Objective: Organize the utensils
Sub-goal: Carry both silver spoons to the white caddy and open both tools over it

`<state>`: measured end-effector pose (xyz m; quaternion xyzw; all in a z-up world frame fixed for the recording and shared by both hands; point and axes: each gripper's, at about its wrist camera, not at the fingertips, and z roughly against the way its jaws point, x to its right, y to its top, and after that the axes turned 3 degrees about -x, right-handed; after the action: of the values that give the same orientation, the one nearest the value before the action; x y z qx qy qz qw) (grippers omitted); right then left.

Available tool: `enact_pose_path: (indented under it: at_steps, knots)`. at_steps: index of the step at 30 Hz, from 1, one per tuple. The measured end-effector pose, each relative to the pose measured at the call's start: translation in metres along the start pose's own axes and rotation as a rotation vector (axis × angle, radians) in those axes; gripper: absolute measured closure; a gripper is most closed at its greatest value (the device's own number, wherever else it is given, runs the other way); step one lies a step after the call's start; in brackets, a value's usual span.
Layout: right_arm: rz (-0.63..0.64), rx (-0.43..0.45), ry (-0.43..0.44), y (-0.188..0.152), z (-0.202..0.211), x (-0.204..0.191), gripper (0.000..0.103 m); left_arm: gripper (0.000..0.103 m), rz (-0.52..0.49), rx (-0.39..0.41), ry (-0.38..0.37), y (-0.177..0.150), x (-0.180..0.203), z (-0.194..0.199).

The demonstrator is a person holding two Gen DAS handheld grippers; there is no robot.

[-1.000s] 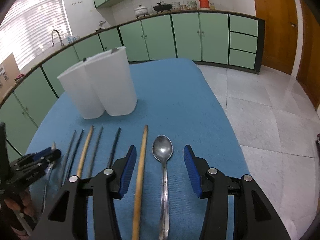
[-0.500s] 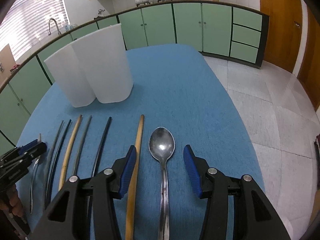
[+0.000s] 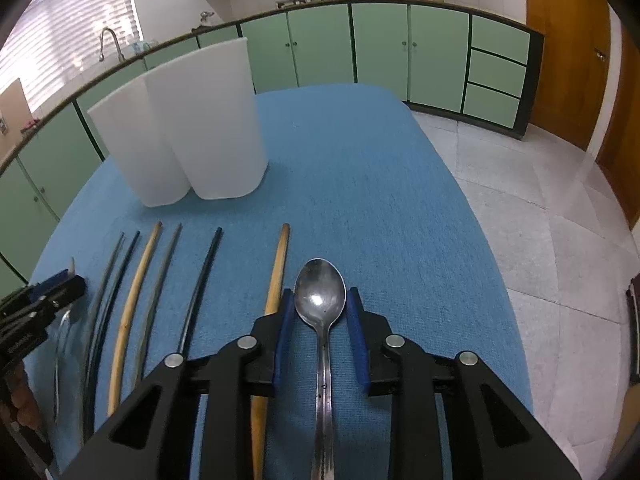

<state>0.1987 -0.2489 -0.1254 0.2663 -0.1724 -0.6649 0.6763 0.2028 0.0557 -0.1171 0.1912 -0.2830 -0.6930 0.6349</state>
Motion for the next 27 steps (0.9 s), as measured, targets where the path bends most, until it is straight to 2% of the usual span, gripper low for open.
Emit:
enact_pose_path:
  at_steps: [8,16,17,18,22,27]
  knots:
    - [0.007,0.022,-0.009,0.001,0.0,-0.001,0.077,0.068,0.012,0.017,-0.002,-0.003,-0.002,0.008]
    - [0.01,0.185,0.046,0.005,0.054,-0.004,0.077,0.068,0.032,0.168,-0.041,0.003,-0.005,0.043]
    - [0.015,0.207,0.055,0.006,0.061,-0.005,0.079,0.068,0.031,0.198,-0.045,0.004,-0.005,0.049]
    - [0.019,0.226,0.061,0.008,0.068,-0.006,0.1,0.068,0.031,0.224,-0.05,0.005,-0.004,0.054]
    - [0.024,0.264,0.12,0.015,0.088,-0.007,0.101,0.068,0.037,0.299,-0.072,0.01,-0.006,0.068]
    - [0.025,0.231,0.104,0.019,0.073,-0.007,0.101,0.068,0.042,0.309,-0.073,0.014,-0.005,0.068]
